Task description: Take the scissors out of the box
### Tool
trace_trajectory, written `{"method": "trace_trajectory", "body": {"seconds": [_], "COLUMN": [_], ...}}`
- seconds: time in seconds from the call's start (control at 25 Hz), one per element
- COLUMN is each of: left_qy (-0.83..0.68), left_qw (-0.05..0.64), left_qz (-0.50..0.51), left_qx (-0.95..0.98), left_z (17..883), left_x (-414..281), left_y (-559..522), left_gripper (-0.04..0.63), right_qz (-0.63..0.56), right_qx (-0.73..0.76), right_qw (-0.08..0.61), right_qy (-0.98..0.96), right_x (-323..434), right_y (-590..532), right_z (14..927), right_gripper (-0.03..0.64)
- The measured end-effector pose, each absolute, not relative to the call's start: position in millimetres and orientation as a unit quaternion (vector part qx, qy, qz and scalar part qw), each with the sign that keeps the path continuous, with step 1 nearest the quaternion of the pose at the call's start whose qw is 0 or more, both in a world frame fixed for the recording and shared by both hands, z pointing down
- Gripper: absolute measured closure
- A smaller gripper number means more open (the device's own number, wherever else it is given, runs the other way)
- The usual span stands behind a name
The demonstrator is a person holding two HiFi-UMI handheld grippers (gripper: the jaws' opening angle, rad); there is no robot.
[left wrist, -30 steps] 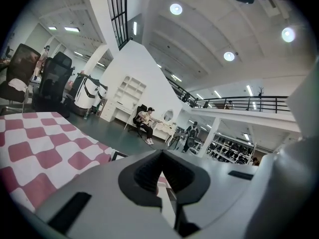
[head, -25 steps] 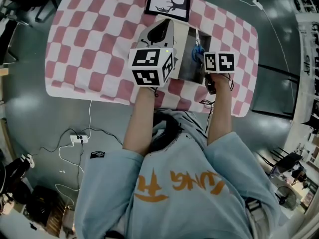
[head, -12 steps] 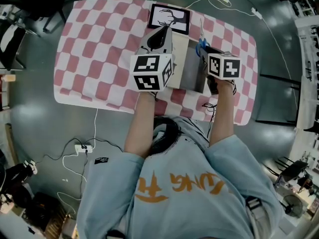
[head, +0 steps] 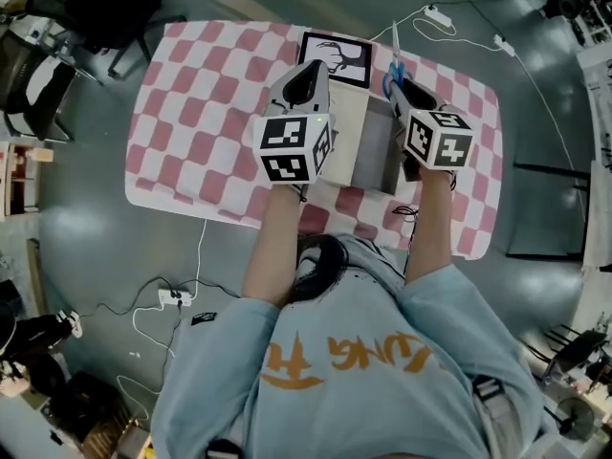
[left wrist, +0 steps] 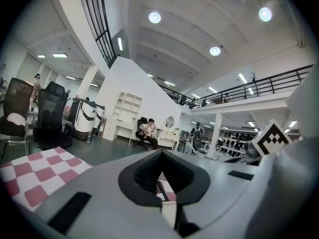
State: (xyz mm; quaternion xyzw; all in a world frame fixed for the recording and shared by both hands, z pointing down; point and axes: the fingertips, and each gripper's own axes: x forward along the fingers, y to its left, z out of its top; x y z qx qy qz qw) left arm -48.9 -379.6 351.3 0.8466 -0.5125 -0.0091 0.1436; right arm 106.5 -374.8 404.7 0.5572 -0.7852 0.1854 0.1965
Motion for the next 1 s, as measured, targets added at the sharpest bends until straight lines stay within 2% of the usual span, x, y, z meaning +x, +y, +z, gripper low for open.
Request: {"method": "trace_trajectory", "body": {"seconds": [0.44,0.68,1.0], "left_qy": [-0.538,-0.537,-0.536], "left_qw": [0.078,0.058,0.059], "left_qz": [-0.022,-0.027,-0.031], "left_qx": [0.839,0.841,0.842], "left_z": [301,286,287], "left_x": [-42,-35,-36], "left_y": [-368,-360,-353], "left_gripper": [0.578,0.578,0.578], "right_qz": [0.086,0.048,0.034], "right_qx": [0.551,0.549,0.560], "right_qw": [0.053,0.021,0.013], "right_qy": [-0.829,-0.834,-0.827], "right_x": [100,102,106], "right_y": [-357,-345,-336], "right_z": [318,294,287], "right_gripper": [0.535,0.535,0.535]}}
